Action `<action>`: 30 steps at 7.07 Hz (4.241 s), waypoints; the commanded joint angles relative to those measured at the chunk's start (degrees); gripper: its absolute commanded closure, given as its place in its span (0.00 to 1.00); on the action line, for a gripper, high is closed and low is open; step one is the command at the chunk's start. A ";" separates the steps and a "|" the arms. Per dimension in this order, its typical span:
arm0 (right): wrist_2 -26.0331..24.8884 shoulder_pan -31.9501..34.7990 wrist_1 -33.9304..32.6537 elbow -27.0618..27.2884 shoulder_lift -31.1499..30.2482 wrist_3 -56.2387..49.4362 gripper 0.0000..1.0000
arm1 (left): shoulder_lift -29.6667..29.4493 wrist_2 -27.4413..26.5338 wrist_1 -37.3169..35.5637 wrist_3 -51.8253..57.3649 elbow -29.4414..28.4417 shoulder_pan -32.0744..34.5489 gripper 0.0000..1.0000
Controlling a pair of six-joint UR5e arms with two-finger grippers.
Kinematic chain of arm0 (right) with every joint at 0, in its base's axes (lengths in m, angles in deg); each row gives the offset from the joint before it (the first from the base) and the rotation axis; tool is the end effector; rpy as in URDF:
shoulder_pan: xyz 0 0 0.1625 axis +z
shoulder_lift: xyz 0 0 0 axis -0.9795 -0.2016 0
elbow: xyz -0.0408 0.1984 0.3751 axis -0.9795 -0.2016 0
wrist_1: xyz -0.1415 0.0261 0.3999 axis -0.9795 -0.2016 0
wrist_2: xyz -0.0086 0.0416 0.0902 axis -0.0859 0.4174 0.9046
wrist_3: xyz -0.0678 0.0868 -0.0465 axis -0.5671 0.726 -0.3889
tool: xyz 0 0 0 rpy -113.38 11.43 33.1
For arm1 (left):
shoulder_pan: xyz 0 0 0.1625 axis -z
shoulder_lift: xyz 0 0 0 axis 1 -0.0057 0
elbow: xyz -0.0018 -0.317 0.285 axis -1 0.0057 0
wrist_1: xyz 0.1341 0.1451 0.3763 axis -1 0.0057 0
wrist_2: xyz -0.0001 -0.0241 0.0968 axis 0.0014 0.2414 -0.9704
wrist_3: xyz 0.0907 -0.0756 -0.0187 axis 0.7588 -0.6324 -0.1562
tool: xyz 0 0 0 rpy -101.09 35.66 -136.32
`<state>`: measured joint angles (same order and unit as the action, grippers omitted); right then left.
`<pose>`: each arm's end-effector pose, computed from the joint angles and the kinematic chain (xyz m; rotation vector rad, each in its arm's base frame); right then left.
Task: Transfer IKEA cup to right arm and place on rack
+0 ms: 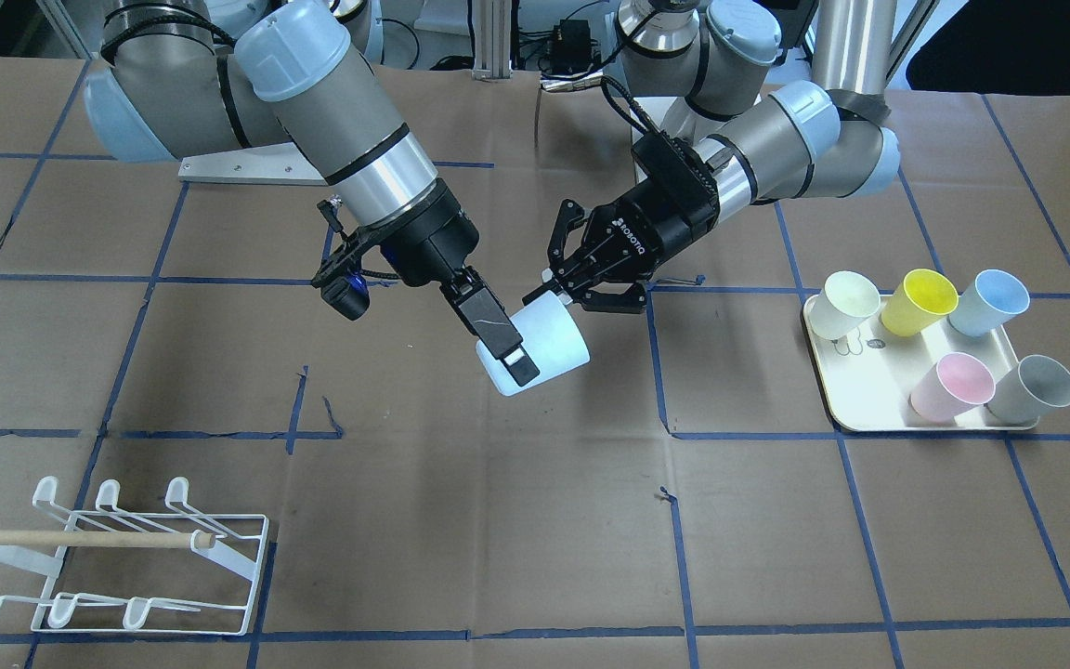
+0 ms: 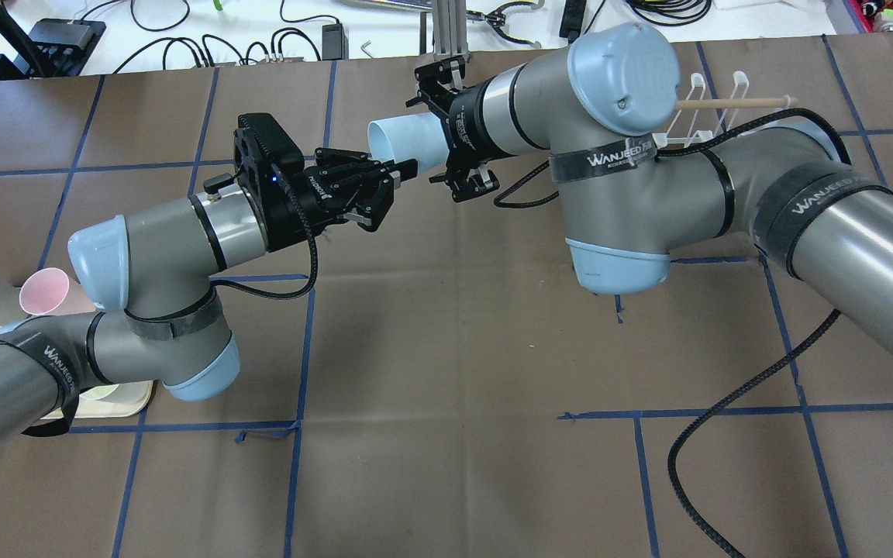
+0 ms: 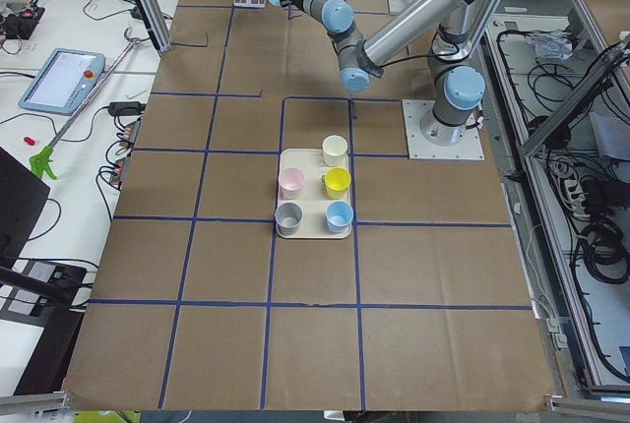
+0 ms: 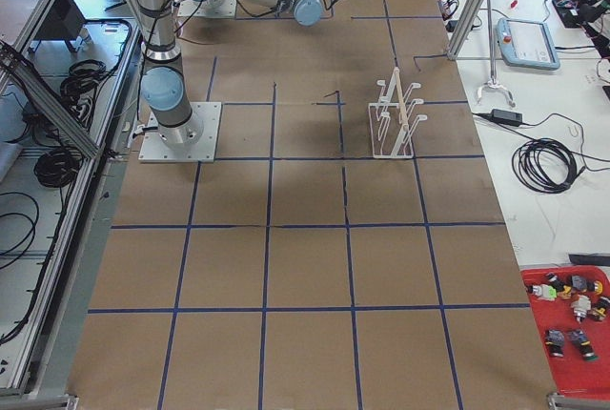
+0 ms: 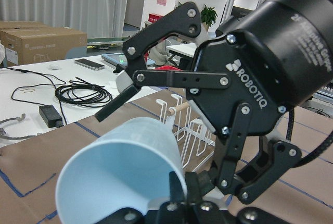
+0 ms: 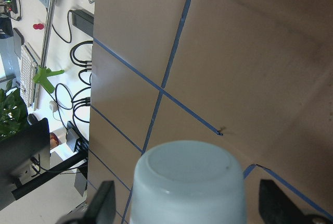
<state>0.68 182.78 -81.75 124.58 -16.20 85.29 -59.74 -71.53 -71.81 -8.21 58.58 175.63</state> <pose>0.3265 -0.5332 0.3780 1.2497 2.0122 -0.1164 -0.2030 -0.4698 0.3238 -0.8360 -1.8997 1.2744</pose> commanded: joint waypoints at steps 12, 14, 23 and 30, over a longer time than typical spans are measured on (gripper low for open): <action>2.07 -0.09 -0.20 -0.20 -0.30 -0.14 0.75 | 0.61 -0.79 -1.32 -5.54 -0.19 -0.87 0.01; 0.06 -0.44 -0.28 -0.64 -0.13 -0.22 0.77 | 0.61 -0.10 -4.55 -5.80 0.51 -7.17 0.01; -13.65 -18.98 -9.11 -8.10 6.34 -63.94 0.90 | 0.61 -48.09 36.54 -10.45 -22.63 -3.29 0.00; -16.65 -23.20 -25.86 -10.06 18.24 -92.16 0.90 | 13.25 -55.93 100.43 -17.75 -33.32 2.20 0.00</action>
<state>-15.10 159.59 -106.74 113.04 1.47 -6.46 -48.69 -129.82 23.96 -25.92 25.63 178.13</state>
